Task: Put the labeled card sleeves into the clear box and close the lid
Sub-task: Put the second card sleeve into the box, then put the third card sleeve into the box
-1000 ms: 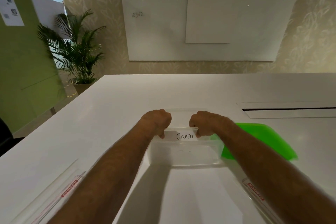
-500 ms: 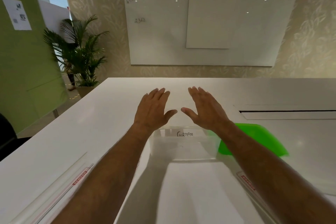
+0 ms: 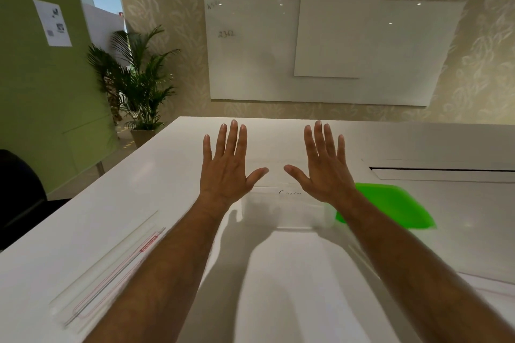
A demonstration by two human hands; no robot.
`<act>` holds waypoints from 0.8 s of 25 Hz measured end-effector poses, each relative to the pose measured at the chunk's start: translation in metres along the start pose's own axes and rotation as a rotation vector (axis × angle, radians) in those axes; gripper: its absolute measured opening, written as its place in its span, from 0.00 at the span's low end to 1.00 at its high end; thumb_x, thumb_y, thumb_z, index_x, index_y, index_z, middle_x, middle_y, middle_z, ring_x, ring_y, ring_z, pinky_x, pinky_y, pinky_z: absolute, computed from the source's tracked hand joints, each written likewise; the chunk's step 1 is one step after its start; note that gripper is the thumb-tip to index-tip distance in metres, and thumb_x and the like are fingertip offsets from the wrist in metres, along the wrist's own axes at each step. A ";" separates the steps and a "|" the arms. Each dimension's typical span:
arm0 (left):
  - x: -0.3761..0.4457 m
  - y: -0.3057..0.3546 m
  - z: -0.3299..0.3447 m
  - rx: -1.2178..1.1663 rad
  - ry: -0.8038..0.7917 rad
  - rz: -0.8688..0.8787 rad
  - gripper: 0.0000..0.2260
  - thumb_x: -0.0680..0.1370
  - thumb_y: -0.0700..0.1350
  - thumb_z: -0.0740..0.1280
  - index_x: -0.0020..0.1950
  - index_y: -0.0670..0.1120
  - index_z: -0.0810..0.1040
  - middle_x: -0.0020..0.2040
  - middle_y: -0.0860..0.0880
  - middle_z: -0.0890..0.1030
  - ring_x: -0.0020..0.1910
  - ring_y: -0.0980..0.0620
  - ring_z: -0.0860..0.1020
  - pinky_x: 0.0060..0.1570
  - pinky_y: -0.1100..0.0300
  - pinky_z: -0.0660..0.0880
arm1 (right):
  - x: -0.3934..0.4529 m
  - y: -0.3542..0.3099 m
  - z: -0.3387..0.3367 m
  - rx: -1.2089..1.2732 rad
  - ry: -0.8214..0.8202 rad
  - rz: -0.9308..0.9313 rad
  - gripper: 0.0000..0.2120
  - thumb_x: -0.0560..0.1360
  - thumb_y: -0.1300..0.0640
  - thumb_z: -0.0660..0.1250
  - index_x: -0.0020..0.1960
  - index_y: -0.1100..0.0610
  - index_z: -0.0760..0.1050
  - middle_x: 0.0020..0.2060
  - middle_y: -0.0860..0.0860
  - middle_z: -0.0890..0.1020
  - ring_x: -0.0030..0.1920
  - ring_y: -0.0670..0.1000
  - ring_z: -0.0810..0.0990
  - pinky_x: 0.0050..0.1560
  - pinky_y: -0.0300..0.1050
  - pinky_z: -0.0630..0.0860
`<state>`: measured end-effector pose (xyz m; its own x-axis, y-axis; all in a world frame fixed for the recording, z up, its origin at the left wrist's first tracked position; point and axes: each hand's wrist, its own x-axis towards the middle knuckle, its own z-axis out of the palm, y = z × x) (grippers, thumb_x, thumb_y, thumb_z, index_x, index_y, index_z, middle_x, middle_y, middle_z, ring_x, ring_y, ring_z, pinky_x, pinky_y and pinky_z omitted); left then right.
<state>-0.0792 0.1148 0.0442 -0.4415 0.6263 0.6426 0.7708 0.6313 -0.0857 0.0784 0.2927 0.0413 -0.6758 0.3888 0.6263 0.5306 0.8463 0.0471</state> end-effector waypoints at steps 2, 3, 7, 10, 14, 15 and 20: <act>-0.009 -0.007 -0.004 0.010 -0.005 -0.017 0.46 0.73 0.75 0.44 0.81 0.47 0.42 0.82 0.44 0.44 0.80 0.42 0.43 0.75 0.36 0.44 | -0.005 -0.006 -0.001 0.012 0.001 -0.010 0.46 0.74 0.26 0.42 0.79 0.54 0.37 0.79 0.56 0.39 0.79 0.57 0.38 0.76 0.65 0.42; -0.014 -0.011 -0.006 0.020 -0.004 -0.026 0.46 0.73 0.75 0.44 0.81 0.47 0.42 0.82 0.44 0.44 0.80 0.42 0.43 0.75 0.36 0.44 | -0.008 -0.009 -0.003 0.017 0.003 -0.019 0.45 0.74 0.26 0.43 0.79 0.54 0.37 0.79 0.56 0.39 0.79 0.57 0.38 0.76 0.65 0.42; -0.033 -0.028 -0.016 0.043 0.010 -0.061 0.46 0.73 0.75 0.44 0.81 0.46 0.42 0.82 0.43 0.45 0.80 0.42 0.44 0.75 0.36 0.46 | -0.013 -0.023 -0.005 0.039 0.006 -0.058 0.46 0.74 0.26 0.44 0.79 0.54 0.37 0.79 0.56 0.39 0.79 0.57 0.37 0.76 0.65 0.42; -0.051 -0.046 -0.025 0.072 0.012 -0.103 0.45 0.74 0.74 0.44 0.81 0.45 0.42 0.82 0.43 0.45 0.80 0.42 0.44 0.75 0.36 0.47 | -0.014 -0.041 -0.004 0.068 0.000 -0.082 0.46 0.74 0.26 0.43 0.80 0.54 0.38 0.79 0.56 0.40 0.79 0.57 0.38 0.76 0.65 0.41; -0.078 -0.076 -0.035 0.106 -0.022 -0.171 0.45 0.74 0.75 0.45 0.80 0.45 0.41 0.82 0.44 0.45 0.80 0.42 0.43 0.76 0.37 0.46 | -0.014 -0.077 -0.002 0.101 -0.021 -0.146 0.46 0.73 0.25 0.41 0.80 0.53 0.39 0.79 0.55 0.40 0.79 0.56 0.37 0.76 0.65 0.41; -0.084 -0.083 -0.037 0.117 -0.030 -0.187 0.45 0.74 0.75 0.46 0.80 0.45 0.41 0.82 0.44 0.45 0.80 0.42 0.43 0.76 0.37 0.46 | -0.014 -0.087 -0.002 0.115 -0.024 -0.165 0.46 0.73 0.25 0.41 0.80 0.53 0.39 0.79 0.55 0.40 0.79 0.56 0.37 0.76 0.65 0.41; -0.117 -0.120 -0.051 0.176 -0.050 -0.263 0.46 0.74 0.74 0.48 0.81 0.44 0.44 0.82 0.43 0.47 0.80 0.42 0.46 0.76 0.37 0.47 | -0.017 -0.141 0.002 0.202 -0.050 -0.265 0.45 0.72 0.25 0.39 0.79 0.52 0.36 0.79 0.54 0.38 0.79 0.56 0.37 0.75 0.66 0.41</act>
<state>-0.0965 -0.0576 0.0181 -0.6406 0.4501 0.6221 0.5381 0.8411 -0.0544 0.0137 0.1673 0.0228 -0.8037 0.1591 0.5734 0.2244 0.9735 0.0444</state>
